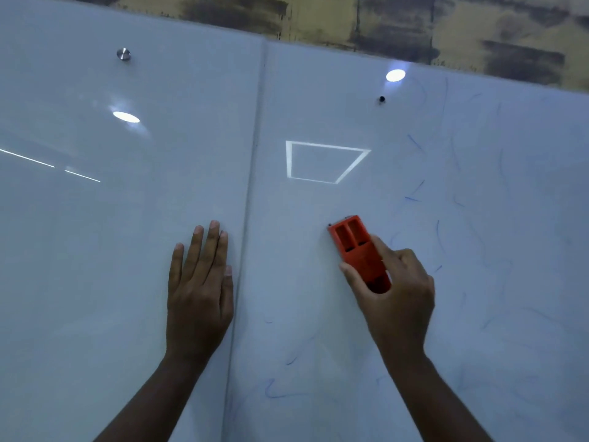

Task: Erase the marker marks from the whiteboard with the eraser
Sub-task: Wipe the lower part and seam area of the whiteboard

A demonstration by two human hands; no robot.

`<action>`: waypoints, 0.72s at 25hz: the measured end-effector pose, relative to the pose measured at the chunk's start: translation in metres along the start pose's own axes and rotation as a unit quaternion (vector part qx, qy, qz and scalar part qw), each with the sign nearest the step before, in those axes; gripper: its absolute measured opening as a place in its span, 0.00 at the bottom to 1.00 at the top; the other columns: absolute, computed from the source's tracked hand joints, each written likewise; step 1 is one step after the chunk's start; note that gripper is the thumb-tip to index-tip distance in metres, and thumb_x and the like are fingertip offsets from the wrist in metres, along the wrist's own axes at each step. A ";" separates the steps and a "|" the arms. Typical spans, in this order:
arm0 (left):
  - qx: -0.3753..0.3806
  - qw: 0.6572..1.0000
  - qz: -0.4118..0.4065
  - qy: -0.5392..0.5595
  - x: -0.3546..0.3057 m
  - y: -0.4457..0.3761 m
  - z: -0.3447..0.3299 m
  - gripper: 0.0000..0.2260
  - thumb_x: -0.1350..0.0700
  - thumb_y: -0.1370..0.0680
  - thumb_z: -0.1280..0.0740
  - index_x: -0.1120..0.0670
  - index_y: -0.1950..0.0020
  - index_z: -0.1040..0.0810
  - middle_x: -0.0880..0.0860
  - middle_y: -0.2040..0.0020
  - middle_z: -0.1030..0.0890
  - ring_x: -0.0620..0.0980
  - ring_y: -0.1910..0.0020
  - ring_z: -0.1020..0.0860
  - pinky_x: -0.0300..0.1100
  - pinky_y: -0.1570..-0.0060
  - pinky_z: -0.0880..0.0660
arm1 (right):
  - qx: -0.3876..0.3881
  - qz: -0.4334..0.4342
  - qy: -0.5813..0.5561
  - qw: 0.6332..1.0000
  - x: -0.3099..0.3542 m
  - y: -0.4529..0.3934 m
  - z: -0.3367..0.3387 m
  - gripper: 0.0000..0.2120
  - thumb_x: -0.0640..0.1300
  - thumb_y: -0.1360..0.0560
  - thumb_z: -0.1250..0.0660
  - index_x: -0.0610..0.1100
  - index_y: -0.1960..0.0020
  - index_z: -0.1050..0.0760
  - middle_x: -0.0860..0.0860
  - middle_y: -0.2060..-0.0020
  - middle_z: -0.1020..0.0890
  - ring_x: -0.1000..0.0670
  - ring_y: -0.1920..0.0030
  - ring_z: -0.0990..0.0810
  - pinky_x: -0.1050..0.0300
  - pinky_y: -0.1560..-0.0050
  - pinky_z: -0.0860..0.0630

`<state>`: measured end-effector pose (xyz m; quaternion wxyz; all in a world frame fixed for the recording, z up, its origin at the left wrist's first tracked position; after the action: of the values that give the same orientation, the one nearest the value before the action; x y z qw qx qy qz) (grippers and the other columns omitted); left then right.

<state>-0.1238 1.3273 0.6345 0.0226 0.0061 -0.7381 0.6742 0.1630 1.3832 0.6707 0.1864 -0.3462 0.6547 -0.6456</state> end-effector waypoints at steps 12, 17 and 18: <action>0.024 1.000 0.005 0.006 0.003 0.019 -0.001 0.24 0.59 0.13 0.42 0.63 0.17 0.37 0.60 0.16 0.38 0.59 0.15 0.42 0.61 0.17 0.45 | 0.142 0.179 -0.028 0.973 0.064 0.125 -0.031 0.28 0.56 0.30 0.23 0.49 0.32 0.21 0.51 0.53 0.23 0.47 0.56 0.25 0.50 0.58 0.26; 0.026 1.000 0.000 -0.002 0.001 0.028 0.001 0.24 0.60 0.14 0.42 0.63 0.17 0.37 0.59 0.16 0.37 0.59 0.15 0.41 0.63 0.17 0.44 | 0.163 0.226 0.003 0.961 0.044 0.120 -0.015 0.27 0.58 0.29 0.23 0.49 0.33 0.19 0.51 0.53 0.21 0.45 0.56 0.22 0.50 0.58 0.26; 0.026 1.000 0.000 -0.002 0.001 0.029 0.002 0.24 0.61 0.14 0.41 0.63 0.17 0.36 0.59 0.16 0.37 0.59 0.15 0.41 0.63 0.17 0.44 | 0.146 0.198 0.006 0.969 0.038 0.107 -0.012 0.27 0.58 0.29 0.23 0.49 0.34 0.18 0.51 0.54 0.21 0.45 0.56 0.23 0.50 0.58 0.26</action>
<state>-0.1257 1.3283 0.6055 0.0210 0.0075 -0.7206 0.6930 0.1059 1.3580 0.5753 0.3555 -0.1747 0.6097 -0.6866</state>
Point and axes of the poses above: each hand's wrist, its own y-axis away from the middle knuckle, its own z-axis out of the back of the hand, x = y × z, the point moved 6 cm from there along -y, towards the middle knuckle
